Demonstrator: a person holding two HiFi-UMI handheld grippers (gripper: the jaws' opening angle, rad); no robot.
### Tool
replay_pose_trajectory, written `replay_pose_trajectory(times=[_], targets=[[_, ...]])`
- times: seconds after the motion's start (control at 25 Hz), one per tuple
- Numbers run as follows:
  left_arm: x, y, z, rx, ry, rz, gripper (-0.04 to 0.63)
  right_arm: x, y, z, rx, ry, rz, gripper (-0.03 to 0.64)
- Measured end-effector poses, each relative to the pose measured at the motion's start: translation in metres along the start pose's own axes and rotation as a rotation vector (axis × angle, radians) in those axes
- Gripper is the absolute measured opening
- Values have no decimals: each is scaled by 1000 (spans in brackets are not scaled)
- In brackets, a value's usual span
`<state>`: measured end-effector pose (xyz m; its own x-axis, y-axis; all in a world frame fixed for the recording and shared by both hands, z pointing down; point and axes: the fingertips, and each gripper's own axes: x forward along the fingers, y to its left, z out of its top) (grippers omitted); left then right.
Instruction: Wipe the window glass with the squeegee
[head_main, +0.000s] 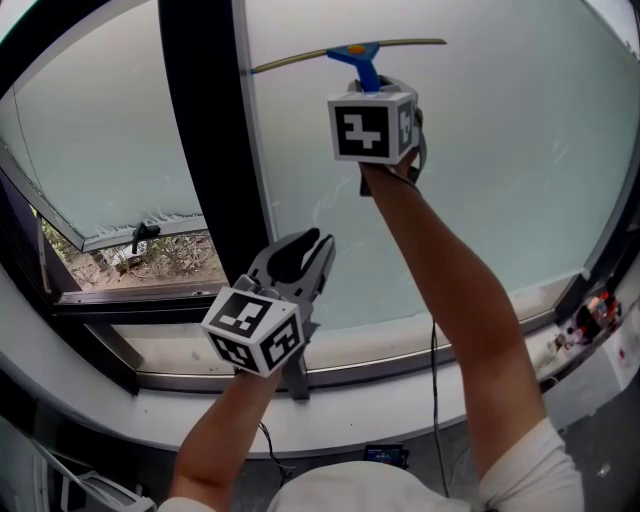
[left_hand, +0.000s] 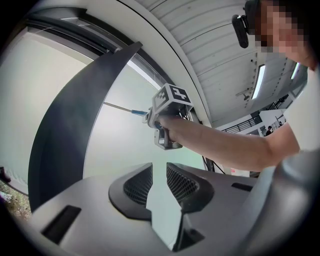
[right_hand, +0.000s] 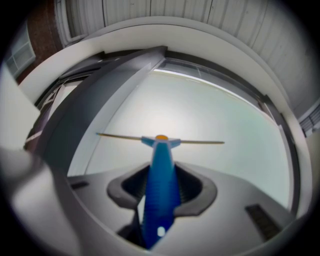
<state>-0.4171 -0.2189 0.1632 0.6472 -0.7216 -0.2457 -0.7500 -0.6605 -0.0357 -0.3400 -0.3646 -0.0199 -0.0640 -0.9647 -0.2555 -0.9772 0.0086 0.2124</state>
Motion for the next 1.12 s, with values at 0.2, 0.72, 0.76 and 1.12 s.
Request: replay_pose_trajectory(times=[0.2,0.72,0.76,1.12], targets=[[-4,1,-8,-18,5,8,107,-4,2,-15,2,2,10,153],[-17,6,-35,-57,36,35,107,-16,15,-58,45,37,45,153],[-18,7,-38,-61,39,37,107,-16,17,-61,50,40,50,153],[-23,9,-58,-93,66,50,107,-20,24,-92,73,70,69,153]])
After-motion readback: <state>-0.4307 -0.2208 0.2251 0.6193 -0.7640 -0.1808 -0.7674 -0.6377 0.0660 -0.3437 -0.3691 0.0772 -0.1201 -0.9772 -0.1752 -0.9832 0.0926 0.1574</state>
